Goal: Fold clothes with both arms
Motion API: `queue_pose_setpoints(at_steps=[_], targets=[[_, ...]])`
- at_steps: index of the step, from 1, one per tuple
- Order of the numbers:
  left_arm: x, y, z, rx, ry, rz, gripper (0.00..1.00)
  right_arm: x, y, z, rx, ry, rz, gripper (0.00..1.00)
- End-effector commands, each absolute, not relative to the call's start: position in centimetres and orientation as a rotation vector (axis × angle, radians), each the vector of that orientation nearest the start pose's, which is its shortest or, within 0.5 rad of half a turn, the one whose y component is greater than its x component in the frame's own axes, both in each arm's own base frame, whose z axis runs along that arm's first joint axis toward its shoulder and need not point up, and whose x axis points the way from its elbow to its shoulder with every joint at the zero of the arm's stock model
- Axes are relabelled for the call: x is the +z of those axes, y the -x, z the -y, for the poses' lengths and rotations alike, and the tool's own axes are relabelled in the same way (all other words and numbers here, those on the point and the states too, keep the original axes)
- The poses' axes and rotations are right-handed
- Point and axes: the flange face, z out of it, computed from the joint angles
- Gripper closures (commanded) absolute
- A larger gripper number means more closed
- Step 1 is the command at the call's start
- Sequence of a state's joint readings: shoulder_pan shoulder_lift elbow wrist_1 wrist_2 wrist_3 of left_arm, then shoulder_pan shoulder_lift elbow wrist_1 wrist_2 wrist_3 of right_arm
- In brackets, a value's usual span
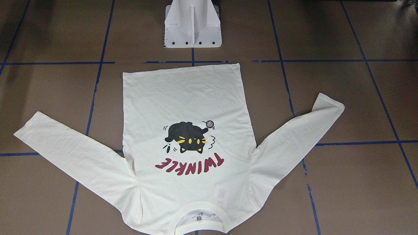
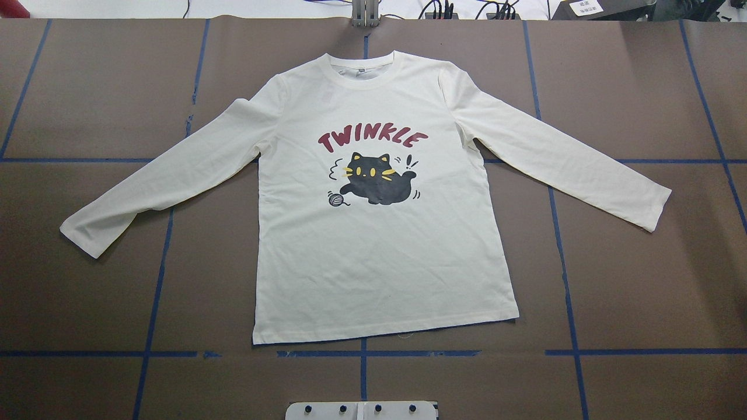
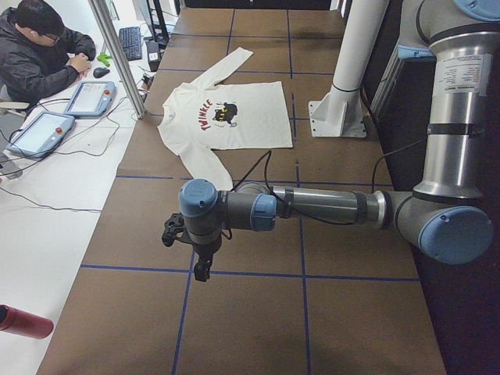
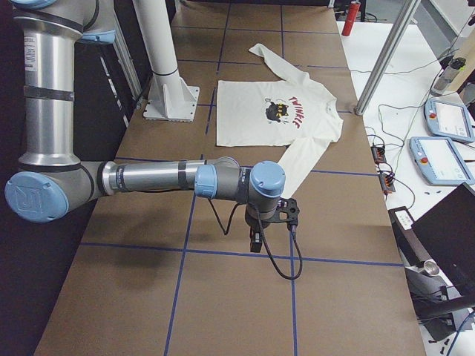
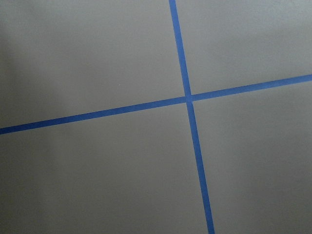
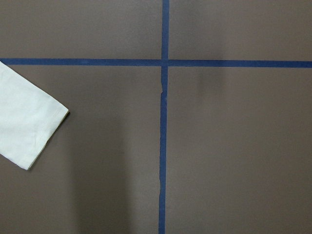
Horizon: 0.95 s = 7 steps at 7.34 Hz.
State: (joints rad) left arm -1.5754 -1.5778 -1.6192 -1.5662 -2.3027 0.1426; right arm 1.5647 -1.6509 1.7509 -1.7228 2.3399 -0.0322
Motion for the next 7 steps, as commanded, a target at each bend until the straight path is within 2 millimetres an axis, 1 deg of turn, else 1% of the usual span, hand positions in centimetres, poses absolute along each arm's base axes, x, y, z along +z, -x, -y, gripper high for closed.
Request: queue_pose_setpoints(at_steps=[1,2,3,4,5,6,7], targets=[[63.3,6.9,49.8,0.151,-0.105,-0.728,0.00,61.9,-6.1,45.3,-0.021,0.030,0.780,0.00],[62.6,6.9,50.0,0.159,-0.122,-0.725,0.00,61.2,-5.9,45.7,-0.026,0.014,0.804,0.00],[61.3,6.8,50.7,0.171,-0.144,-0.734,0.00,61.1,-5.8,45.9,-0.025,0.012,0.819,0.00],[58.7,6.7,52.0,0.196,-0.206,-0.730,0.00,60.5,-5.7,46.1,-0.027,0.001,0.828,0.00],[57.5,6.4,53.2,0.232,-0.285,-0.725,0.00,57.4,-4.2,48.9,-0.069,-0.030,0.853,0.00],[57.3,6.3,53.1,0.253,-0.351,-0.720,0.00,56.9,-3.2,49.2,-0.060,-0.005,0.858,0.00],[57.4,6.3,53.0,0.253,-0.354,-0.720,0.00,56.8,-0.5,48.8,-0.013,0.058,0.867,0.00]])
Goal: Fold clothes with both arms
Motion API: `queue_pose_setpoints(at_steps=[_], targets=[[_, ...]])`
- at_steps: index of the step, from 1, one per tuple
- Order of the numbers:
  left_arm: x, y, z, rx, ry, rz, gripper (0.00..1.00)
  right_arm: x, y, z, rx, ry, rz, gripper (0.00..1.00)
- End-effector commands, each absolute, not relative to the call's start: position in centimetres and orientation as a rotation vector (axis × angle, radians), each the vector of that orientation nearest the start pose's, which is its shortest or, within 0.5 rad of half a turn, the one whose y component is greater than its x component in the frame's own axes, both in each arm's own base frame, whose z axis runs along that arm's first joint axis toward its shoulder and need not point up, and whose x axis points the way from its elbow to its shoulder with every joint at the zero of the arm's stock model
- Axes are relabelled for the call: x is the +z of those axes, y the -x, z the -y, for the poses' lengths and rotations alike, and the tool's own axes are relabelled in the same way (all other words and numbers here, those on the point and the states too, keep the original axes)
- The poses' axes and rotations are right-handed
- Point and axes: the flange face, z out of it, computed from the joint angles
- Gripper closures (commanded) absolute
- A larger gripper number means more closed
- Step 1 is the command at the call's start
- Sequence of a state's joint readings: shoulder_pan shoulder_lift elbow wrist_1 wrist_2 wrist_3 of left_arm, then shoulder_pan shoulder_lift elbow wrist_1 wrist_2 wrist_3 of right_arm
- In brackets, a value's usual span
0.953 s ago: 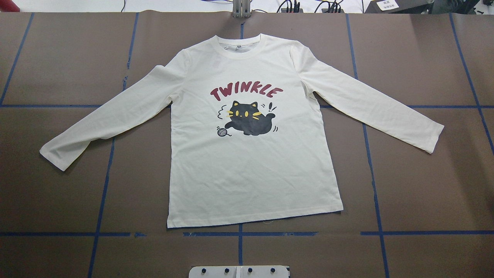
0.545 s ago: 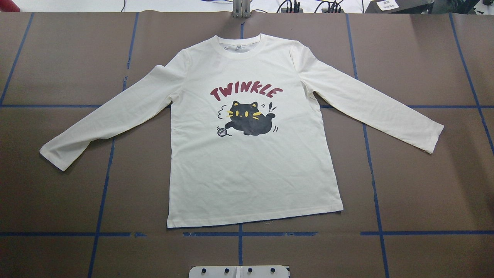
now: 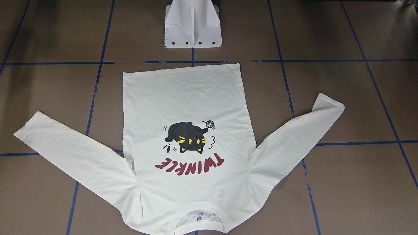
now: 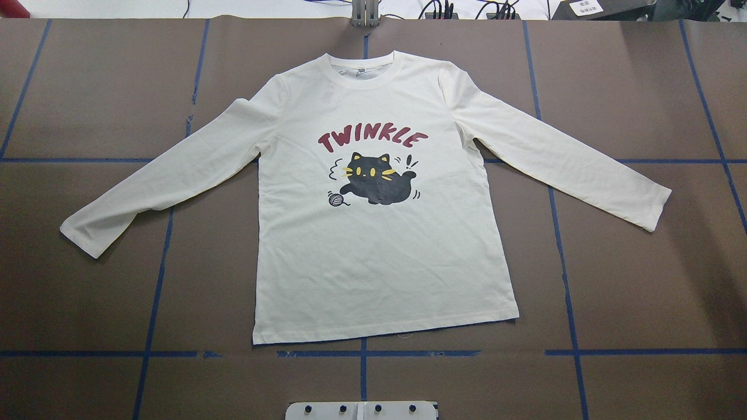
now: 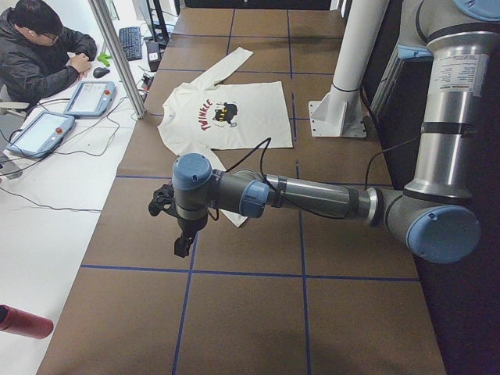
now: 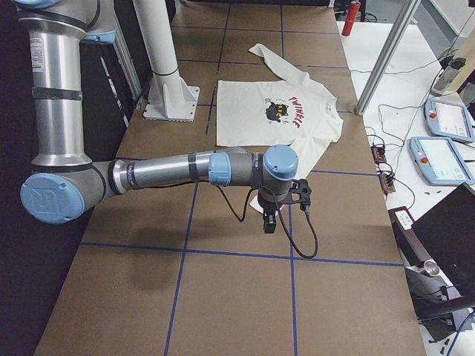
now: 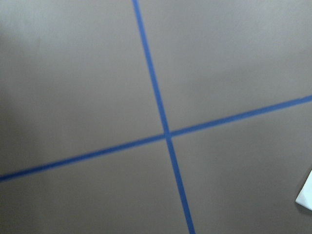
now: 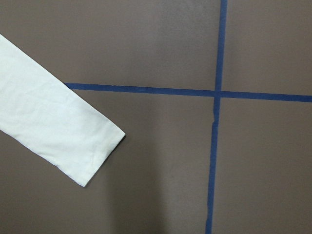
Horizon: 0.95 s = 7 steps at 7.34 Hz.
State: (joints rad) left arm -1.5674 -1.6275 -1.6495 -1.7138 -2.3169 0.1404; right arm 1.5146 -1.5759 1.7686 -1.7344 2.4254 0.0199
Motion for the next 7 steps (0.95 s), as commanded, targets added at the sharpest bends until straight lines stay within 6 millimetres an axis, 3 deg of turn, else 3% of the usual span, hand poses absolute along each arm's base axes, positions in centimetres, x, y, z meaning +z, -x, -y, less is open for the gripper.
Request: queue_pose_setpoints(at_steps=[1,2,3,4,6,7], targets=[[56.8,6.2,53.2,0.263,-0.369,-0.719,0.00,56.9,2.5,47.5,-0.041,0.027,0.855,0.00],[56.9,6.2,53.5,0.226,-0.351,-0.727,0.00,58.1,4.8,45.8,-0.027,-0.035,0.825,0.00],[56.5,6.0,53.6,0.131,-0.319,-0.762,0.00,57.2,9.9,45.7,0.015,-0.056,0.796,0.00],[56.7,5.9,53.4,0.143,-0.351,-0.763,0.00,57.6,13.6,45.0,0.049,-0.030,0.776,0.00],[57.9,5.9,53.4,0.148,-0.366,-0.761,0.00,58.6,17.0,46.5,0.005,-0.031,0.788,0.00],[57.8,5.9,53.4,0.148,-0.367,-0.762,0.00,58.3,17.5,47.4,0.002,-0.038,0.799,0.00]])
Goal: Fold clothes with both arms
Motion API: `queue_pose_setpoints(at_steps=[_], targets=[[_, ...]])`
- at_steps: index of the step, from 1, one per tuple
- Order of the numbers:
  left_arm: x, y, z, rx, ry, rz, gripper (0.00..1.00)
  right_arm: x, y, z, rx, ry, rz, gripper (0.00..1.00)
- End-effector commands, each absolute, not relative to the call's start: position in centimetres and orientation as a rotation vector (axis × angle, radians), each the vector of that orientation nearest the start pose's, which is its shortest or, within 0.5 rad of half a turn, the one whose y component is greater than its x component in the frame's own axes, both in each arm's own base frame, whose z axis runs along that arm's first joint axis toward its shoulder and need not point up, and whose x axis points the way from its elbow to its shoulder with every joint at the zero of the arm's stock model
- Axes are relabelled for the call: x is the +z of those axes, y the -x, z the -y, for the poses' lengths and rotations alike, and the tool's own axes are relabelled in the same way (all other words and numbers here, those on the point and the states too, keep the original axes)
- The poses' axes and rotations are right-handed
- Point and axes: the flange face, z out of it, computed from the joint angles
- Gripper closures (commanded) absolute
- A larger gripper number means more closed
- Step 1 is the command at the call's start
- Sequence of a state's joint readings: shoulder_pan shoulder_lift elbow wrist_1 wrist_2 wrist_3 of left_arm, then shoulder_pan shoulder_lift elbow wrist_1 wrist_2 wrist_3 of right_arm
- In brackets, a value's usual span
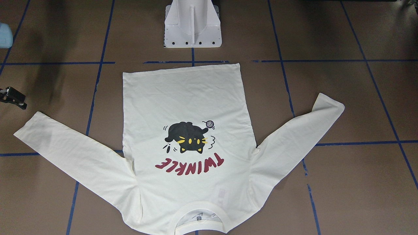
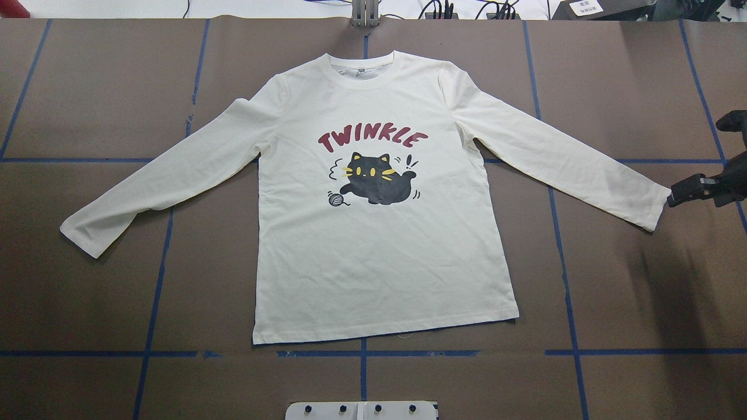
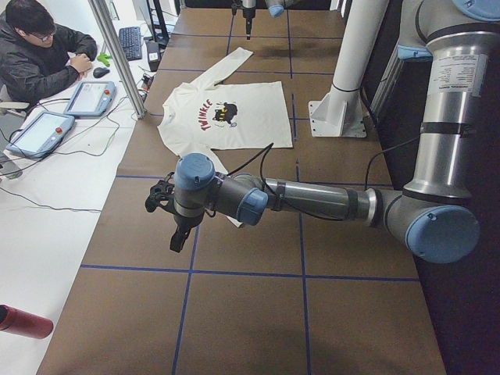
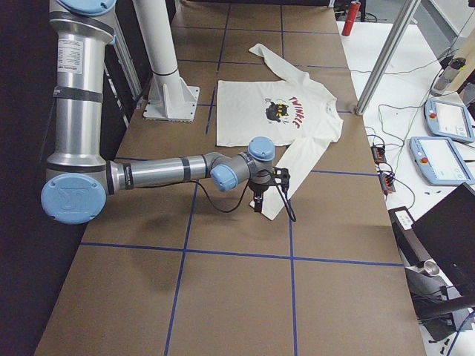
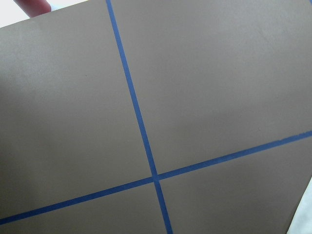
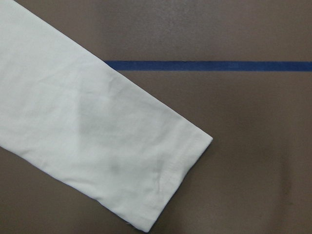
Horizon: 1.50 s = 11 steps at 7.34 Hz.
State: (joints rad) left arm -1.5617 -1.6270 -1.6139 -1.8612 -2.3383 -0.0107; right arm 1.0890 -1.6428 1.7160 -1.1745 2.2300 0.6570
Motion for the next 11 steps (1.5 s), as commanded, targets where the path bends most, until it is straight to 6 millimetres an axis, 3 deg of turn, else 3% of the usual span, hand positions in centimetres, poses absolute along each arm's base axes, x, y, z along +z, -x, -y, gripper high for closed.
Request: queue_pose_setpoints(at_steps=[1,2,3,8,11], targets=[[57.7,5.9,53.4,0.149,-0.370,-0.764,0.00,59.8,17.8,48.1,0.005,-0.020,0.784,0.00],[57.5,5.9,53.4,0.152,-0.374,-0.763,0.00,61.2,19.0,50.2,0.011,0.001,0.772,0.00],[57.4,5.9,53.4,0.152,-0.375,-0.763,0.00,61.7,19.5,51.1,0.019,0.012,0.768,0.00],[57.3,5.9,53.4,0.156,-0.380,-0.763,0.00,64.0,19.8,51.0,0.023,0.052,0.750,0.00],[57.4,5.9,53.4,0.154,-0.377,-0.762,0.00,63.8,21.6,50.2,-0.014,0.069,0.768,0.00]])
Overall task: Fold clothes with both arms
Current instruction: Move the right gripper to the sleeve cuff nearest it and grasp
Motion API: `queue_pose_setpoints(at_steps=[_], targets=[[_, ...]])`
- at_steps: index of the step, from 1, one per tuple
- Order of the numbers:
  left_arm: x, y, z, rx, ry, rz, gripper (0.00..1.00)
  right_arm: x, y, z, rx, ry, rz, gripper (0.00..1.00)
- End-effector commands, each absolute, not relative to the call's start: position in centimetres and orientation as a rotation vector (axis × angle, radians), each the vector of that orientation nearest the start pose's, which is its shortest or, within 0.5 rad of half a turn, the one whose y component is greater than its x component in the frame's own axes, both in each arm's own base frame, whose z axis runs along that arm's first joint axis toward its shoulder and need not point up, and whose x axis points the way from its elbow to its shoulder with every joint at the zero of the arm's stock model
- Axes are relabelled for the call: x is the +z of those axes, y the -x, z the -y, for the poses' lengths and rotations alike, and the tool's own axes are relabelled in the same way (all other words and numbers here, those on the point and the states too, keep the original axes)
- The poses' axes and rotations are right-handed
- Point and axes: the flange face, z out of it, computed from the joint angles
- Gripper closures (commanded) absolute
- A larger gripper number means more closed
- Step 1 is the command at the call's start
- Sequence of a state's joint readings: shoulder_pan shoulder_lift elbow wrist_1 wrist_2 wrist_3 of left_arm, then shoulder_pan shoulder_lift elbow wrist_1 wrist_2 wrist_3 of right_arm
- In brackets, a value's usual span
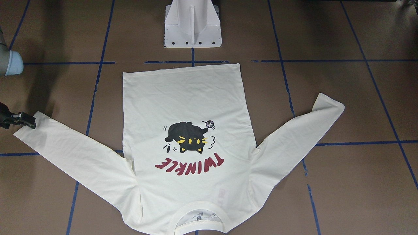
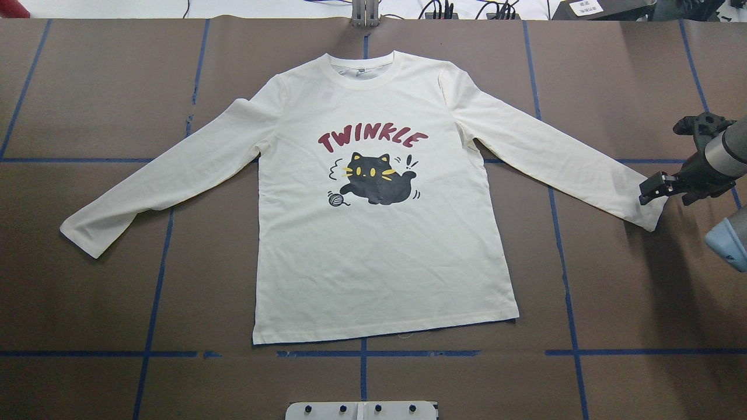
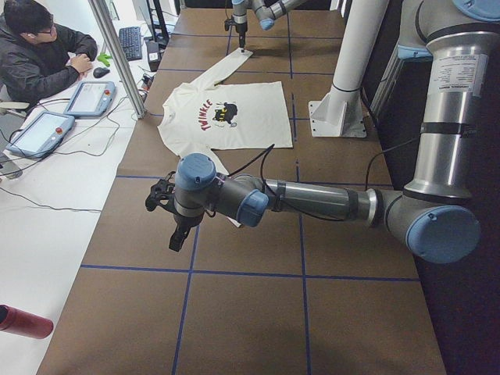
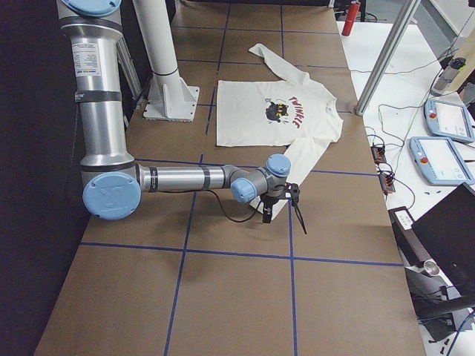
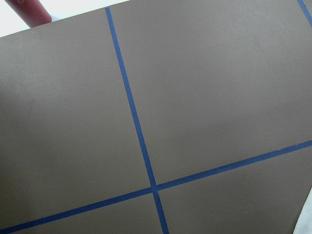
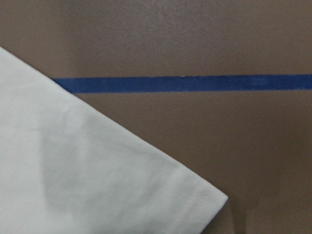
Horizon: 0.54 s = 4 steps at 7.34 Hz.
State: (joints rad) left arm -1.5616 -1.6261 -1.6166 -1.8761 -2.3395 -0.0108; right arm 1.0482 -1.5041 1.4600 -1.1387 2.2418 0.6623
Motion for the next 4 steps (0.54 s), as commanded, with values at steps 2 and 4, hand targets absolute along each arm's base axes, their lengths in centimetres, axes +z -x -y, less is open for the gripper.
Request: queue_pose_setpoints(at_steps=[2,4], targets=[[57.36,5.92,53.41,0.155,-0.379,-0.762,0.00,63.85,21.79,49.96,-0.019,0.076,0.772,0.00],[57.29,5.90,53.40,0.155,-0.379,-0.763,0.00,64.00,21.67,49.70,-0.020,0.080,0.774,0.31]])
